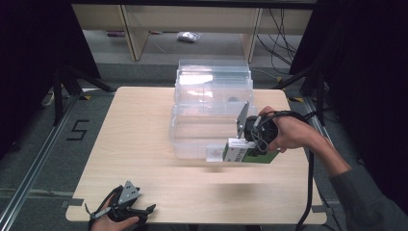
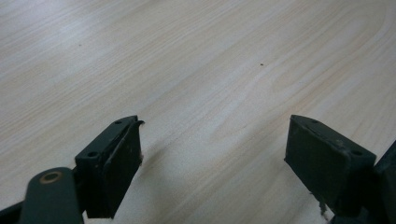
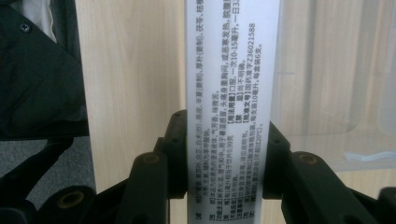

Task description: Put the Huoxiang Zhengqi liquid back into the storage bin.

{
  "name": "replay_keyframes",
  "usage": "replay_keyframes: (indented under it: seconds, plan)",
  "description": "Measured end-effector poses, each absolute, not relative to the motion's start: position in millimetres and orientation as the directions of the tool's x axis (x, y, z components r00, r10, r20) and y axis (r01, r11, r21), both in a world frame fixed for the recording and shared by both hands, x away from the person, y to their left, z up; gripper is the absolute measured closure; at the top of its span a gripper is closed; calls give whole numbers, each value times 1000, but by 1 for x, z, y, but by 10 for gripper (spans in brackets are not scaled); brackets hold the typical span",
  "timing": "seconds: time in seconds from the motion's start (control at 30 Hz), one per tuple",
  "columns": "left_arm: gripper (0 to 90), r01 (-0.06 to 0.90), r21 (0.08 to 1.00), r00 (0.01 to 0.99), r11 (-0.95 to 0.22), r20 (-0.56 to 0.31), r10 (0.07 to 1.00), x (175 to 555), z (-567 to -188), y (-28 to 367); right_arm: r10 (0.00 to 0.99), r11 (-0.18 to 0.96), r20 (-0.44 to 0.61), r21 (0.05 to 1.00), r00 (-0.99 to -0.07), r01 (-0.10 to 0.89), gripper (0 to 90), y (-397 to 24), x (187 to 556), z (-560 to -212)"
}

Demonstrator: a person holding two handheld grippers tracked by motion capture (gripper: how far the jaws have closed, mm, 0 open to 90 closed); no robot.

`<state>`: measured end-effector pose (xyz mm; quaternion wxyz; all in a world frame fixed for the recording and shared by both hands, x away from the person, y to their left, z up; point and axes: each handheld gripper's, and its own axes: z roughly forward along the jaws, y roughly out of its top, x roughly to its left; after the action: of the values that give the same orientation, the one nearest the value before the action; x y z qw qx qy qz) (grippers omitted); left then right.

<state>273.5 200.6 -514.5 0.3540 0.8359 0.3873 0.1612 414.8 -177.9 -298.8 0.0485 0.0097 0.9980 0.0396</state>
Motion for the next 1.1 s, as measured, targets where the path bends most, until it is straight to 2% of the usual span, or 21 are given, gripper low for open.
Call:
replay_keyframes:
  seconds: [0.03, 0.1, 0.13, 0.27, 0.37, 0.43, 0.5, 0.6, 0.63, 0.7, 0.73, 0.8, 0.97, 1.1]
  plan:
    - [180, 536, 712, 647, -455, 0, 763, 273, -514, 201, 56, 996, -94, 78, -994, 49, 641, -178, 415, -298]
    - [180, 528, 712, 651, -462, 10, 759, 274, -514, 201, 26, 996, -101, 91, -995, 17, 641, -176, 422, -296]
    - [180, 531, 720, 649, -447, -7, 761, 273, -514, 200, 58, 994, -98, 95, -993, 48, 641, -176, 422, -294]
    - [180, 530, 710, 649, -463, 12, 760, 274, -515, 201, 47, 995, -105, 90, -993, 37, 641, -175, 433, -287]
    - [179, 531, 721, 648, -446, -7, 761, 273, -514, 200, 52, 996, -104, 84, -993, 43, 641, -172, 440, -286]
    - [180, 530, 720, 651, -449, -5, 759, 273, -514, 200, 75, 996, -95, 59, -993, 69, 641, -170, 444, -287]
    - [180, 523, 713, 655, -467, 14, 755, 274, -514, 202, 48, 997, -101, 58, -994, 42, 641, -168, 452, -289]
    - [180, 528, 713, 653, -462, 7, 757, 274, -514, 202, 63, 997, -98, 60, -993, 58, 641, -165, 459, -291]
    - [180, 528, 713, 652, -461, 6, 758, 273, -514, 201, 8, 997, -105, 71, -994, 0, 641, -164, 465, -292]
    - [180, 530, 711, 656, -462, 2, 755, 273, -514, 201, 49, 998, -100, 51, -994, 45, 641, -162, 467, -291]
    - [180, 521, 688, 678, -505, 25, 735, 273, -512, 203, 12, 998, -112, 63, -994, 5, 641, -162, 472, -293]
    - [180, 532, 722, 650, -443, -13, 760, 273, -515, 200, 47, 998, -98, 49, -994, 42, 641, -161, 475, -293]
    - [180, 523, 690, 676, -501, 22, 736, 273, -512, 203, 38, 999, -92, 33, -995, 35, 641, -157, 489, -297]
    - [179, 527, 711, 660, -466, 3, 751, 273, -513, 201, 40, 999, -89, 32, -995, 37, 641, -152, 499, -302]
